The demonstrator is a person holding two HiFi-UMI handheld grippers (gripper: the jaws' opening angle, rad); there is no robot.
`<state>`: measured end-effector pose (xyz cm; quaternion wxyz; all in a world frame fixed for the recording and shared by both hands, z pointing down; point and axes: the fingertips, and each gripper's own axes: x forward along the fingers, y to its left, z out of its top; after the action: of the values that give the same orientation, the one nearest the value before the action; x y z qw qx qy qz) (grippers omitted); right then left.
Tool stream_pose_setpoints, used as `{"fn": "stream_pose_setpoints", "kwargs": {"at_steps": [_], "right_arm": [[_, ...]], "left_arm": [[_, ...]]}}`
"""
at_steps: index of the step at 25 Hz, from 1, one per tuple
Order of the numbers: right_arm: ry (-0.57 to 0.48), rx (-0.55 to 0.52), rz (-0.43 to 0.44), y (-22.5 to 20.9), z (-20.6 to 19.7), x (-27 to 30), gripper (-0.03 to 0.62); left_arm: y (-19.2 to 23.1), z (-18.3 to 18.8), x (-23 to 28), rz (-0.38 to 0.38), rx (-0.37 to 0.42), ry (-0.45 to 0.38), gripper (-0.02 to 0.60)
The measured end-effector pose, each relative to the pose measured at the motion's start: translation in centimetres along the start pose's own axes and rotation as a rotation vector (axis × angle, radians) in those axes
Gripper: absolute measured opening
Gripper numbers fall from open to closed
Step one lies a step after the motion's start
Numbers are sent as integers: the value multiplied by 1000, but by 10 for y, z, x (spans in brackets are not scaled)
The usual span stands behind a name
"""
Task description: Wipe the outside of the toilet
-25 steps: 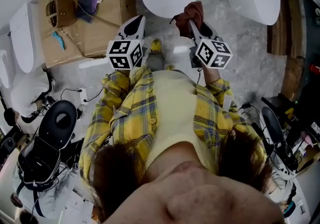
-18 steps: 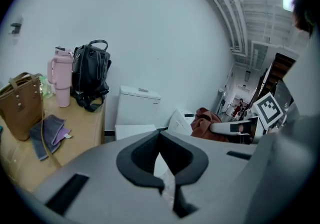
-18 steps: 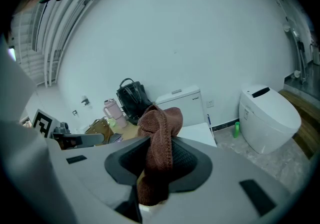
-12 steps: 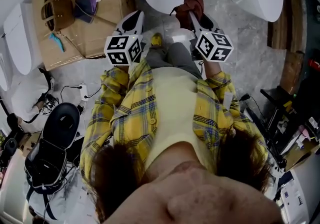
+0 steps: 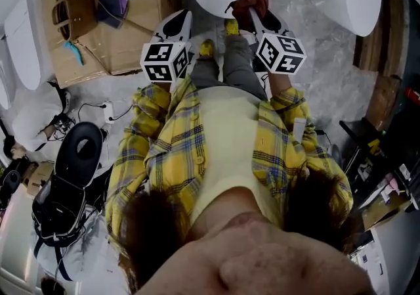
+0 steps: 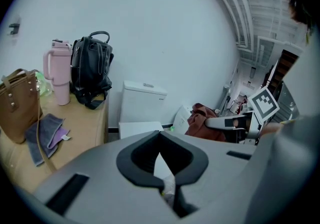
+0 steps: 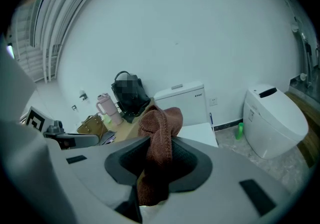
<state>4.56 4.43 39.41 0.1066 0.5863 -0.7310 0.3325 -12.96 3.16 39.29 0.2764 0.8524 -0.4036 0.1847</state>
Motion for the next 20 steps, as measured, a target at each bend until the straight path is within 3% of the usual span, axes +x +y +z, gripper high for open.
{"fn": "stream_pose_setpoints", "kwargs": {"at_steps": [13, 20], "right_arm": [[121, -99, 124, -40, 32, 69, 121], [204, -111, 184, -41, 30, 139, 121]], "left_arm": [[-3, 23, 70, 131, -21, -13, 6], [34, 10, 99, 196, -57, 30, 6]]}}
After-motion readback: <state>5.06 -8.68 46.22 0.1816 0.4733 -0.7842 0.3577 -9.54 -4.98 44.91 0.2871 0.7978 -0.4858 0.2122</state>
